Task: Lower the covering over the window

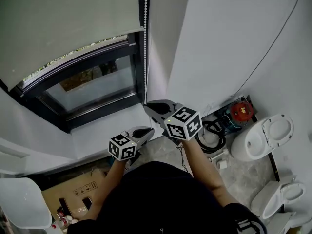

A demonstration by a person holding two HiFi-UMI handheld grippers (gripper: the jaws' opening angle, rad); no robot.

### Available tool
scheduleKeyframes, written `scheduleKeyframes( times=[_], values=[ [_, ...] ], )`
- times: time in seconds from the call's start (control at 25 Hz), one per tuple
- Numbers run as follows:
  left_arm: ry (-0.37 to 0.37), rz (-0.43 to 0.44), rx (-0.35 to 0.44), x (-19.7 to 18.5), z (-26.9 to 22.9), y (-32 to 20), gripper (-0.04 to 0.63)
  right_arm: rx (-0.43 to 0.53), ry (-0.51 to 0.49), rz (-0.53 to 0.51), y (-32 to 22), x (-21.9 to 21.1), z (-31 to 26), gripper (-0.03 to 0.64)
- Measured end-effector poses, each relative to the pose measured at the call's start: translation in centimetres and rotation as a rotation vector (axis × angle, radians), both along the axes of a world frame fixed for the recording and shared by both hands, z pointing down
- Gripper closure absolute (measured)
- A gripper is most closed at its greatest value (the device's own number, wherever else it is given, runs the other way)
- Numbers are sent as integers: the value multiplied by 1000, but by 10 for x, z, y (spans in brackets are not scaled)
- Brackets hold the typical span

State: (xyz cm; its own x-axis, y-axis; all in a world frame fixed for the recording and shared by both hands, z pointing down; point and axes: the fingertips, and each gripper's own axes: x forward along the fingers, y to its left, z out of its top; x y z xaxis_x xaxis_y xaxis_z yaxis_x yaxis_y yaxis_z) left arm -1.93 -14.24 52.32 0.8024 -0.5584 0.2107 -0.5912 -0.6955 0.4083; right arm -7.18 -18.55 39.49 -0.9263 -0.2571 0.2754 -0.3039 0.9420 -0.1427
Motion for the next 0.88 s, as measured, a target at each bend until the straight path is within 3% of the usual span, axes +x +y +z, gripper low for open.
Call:
scheduleKeyframes(
  times=[0.2, 0.4, 0.56, 0.88],
  values=[
    [65, -18, -10, -14, 7, -2, 583, -3, -28, 32, -2, -5, 6, 603],
    [16, 13, -33, -20, 23, 2, 583, -13, 25, 41, -2, -10, 24, 603],
    [83, 13, -76, -22, 30, 10, 583, -43, -5, 40, 8, -16, 31, 603],
    [82, 13, -100, -29, 34, 13, 583, -49, 57, 59, 3, -12, 41, 603]
  ],
)
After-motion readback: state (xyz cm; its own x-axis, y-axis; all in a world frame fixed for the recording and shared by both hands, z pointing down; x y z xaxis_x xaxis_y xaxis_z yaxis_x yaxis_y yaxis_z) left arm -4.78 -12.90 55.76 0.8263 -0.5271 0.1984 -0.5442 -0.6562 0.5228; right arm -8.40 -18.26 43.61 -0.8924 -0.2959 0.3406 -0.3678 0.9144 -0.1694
